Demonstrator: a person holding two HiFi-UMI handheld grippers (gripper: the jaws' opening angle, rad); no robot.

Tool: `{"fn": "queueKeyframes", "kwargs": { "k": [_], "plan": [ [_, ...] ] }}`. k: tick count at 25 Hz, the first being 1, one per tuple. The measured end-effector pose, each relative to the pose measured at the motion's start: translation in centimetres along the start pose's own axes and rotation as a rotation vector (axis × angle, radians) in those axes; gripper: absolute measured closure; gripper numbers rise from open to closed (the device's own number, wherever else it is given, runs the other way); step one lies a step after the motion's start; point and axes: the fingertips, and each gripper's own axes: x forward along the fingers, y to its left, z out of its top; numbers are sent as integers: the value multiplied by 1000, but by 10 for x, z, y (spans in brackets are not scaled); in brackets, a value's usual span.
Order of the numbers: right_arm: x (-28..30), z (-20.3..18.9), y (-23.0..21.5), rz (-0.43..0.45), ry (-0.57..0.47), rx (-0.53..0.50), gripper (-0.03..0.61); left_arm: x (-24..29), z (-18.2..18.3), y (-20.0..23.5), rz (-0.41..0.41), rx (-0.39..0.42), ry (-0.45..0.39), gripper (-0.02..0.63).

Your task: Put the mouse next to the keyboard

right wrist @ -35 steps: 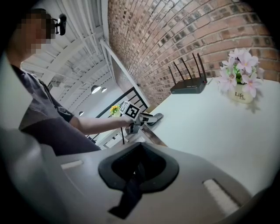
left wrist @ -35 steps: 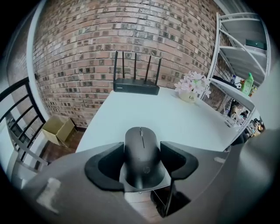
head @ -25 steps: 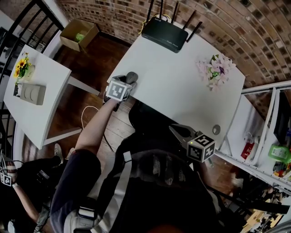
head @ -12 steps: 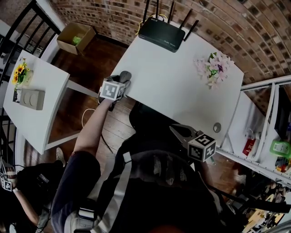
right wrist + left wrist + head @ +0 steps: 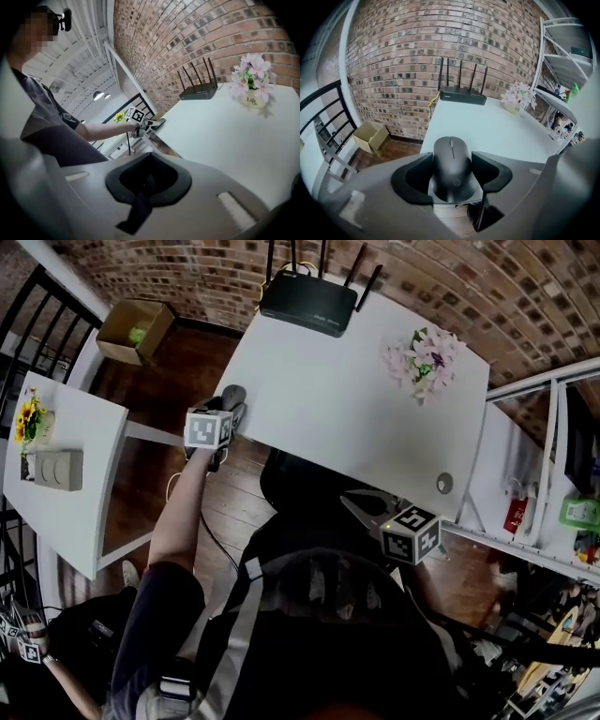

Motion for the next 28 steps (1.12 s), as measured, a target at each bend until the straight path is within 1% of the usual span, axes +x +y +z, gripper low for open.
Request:
{"fn": "queueKeyframes", "kwargs": {
  "k": [4,7,14,19,23,28],
  "plan": [
    [1,-2,4,1,3,13,574,-2,10,2,5,-22,-52,347],
    [0,-3,6,-1,9,20,574,-4,14,4,12,-26,-68,347],
    [1,-8,5,-3,2,39,574,3,16,9,0,-26,-33,348],
    [2,-10,5,-10,2,12,574,4,13,11,-9,-32,-16,350],
    [-2,-12,4,-12,-13,40,574,6,13,9,-4,-36,-14,351],
    [-3,-13,2,-30,-17,29,574,7,14,9,-10,-35,-17,350]
  ]
}}
